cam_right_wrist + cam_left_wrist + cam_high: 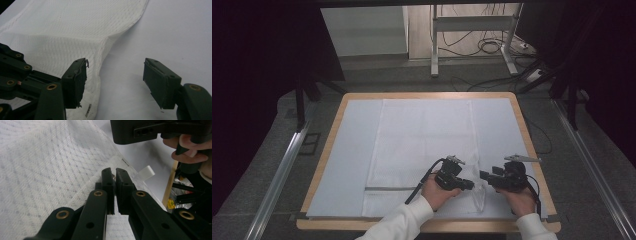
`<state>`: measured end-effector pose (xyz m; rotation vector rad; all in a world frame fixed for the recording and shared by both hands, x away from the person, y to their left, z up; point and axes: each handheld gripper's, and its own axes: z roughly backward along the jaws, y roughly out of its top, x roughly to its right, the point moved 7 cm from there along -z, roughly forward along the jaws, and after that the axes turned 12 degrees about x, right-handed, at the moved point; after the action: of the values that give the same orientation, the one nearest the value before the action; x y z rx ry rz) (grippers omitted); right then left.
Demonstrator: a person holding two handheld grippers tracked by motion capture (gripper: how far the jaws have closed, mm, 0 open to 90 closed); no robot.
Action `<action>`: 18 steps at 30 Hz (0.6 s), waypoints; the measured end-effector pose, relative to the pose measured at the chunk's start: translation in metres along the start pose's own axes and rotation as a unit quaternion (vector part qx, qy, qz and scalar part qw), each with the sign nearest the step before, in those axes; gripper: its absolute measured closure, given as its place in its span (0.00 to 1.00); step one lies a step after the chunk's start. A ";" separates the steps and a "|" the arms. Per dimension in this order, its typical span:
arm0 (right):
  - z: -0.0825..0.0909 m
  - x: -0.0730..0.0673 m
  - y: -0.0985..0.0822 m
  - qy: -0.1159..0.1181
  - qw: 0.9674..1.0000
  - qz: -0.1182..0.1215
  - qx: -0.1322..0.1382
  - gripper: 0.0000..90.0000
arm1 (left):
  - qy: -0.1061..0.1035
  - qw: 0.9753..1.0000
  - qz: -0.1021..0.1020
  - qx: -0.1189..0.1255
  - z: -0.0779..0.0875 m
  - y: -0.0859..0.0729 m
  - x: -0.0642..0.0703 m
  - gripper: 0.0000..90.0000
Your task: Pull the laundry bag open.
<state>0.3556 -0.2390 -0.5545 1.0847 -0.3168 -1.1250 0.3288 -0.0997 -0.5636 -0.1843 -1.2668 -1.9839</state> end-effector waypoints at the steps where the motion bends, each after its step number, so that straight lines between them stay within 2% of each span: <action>1: 0.000 0.000 0.000 0.000 1.000 0.000 0.000 0.39 | 0.000 1.000 0.000 0.000 0.000 0.000 0.000 0.96; 9: 0.009 0.001 0.008 -0.001 1.000 -0.011 0.019 0.39 | -0.004 1.000 -0.005 0.014 0.013 0.006 0.003 0.96; 18: 0.010 -0.001 0.011 0.001 1.000 -0.017 0.023 0.38 | -0.003 1.000 -0.012 0.026 0.023 0.011 0.004 0.96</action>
<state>0.3548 -0.2431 -0.5401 1.1355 -0.3260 -1.1513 0.3270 -0.0854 -0.5428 -0.1509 -1.3292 -1.9705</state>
